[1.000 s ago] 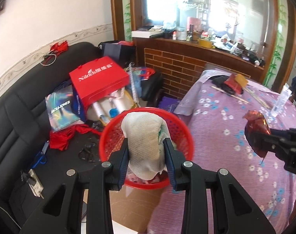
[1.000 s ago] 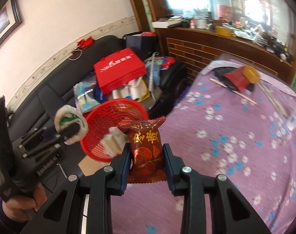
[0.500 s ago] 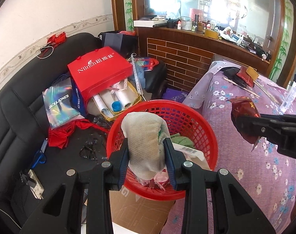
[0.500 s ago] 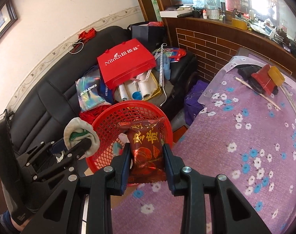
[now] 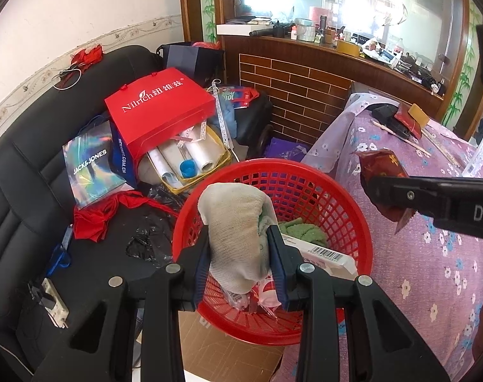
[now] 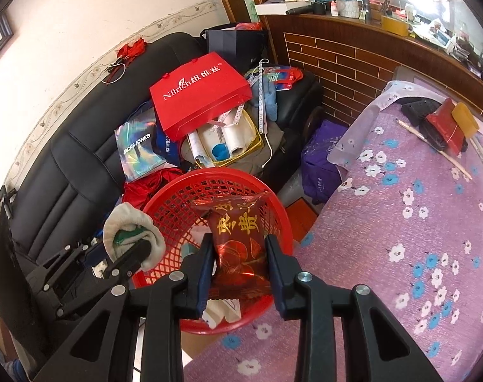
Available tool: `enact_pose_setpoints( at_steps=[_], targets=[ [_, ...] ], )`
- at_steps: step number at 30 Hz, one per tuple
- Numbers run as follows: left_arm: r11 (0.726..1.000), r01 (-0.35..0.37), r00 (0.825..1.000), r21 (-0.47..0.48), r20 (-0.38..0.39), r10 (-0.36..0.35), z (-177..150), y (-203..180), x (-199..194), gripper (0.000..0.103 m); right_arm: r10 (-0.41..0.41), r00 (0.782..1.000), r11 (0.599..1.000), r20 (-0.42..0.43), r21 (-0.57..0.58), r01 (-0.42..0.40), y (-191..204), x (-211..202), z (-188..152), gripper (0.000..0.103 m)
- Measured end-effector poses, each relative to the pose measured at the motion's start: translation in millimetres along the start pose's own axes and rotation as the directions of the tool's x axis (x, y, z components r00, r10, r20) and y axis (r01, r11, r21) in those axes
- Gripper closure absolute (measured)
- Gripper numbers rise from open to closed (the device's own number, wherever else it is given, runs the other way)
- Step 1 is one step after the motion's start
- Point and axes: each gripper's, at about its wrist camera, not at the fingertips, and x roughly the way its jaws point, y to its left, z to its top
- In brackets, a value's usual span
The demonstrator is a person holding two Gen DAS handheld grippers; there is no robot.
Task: Collect trash
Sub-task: 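Carry the cloth and wrapper over the red basket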
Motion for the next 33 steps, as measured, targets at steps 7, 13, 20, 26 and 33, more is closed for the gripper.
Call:
enact_pose_setpoints(
  at_steps=[7, 13, 20, 26, 33],
  targets=[
    [1.000, 0.006, 1.000, 0.005, -0.007, -0.006, 0.8, 0.0, 7.2, 0.070, -0.002, 1.000, 1.000, -0.014, 0.020, 0.002, -5.0, 9.7, 3.9, 0.068],
    [1.000, 0.010, 1.000, 0.004, -0.015, -0.010, 0.8, 0.6, 11.3, 0.070, -0.001, 1.000, 1.000, -0.024, 0.031, 0.002, -9.9, 15.0, 5.5, 0.068],
    [1.000, 0.012, 1.000, 0.008, -0.024, -0.012, 2.3, 1.5, 18.4, 0.070, 0.003, 0.999, 0.999, -0.034, 0.042, -0.002, -13.6, 20.6, 7.4, 0.068],
    [1.000, 0.012, 0.999, 0.009, -0.030, -0.012, 2.2, 2.0, 22.7, 0.070, 0.004, 0.999, 0.999, -0.044, 0.049, -0.002, -16.1, 26.3, 8.9, 0.068],
    [1.000, 0.016, 0.999, 0.004, -0.038, -0.016, 1.3, 2.5, 27.8, 0.070, 0.005, 0.999, 0.999, -0.053, 0.055, -0.002, -16.4, 32.2, 9.4, 0.068]
  ],
)
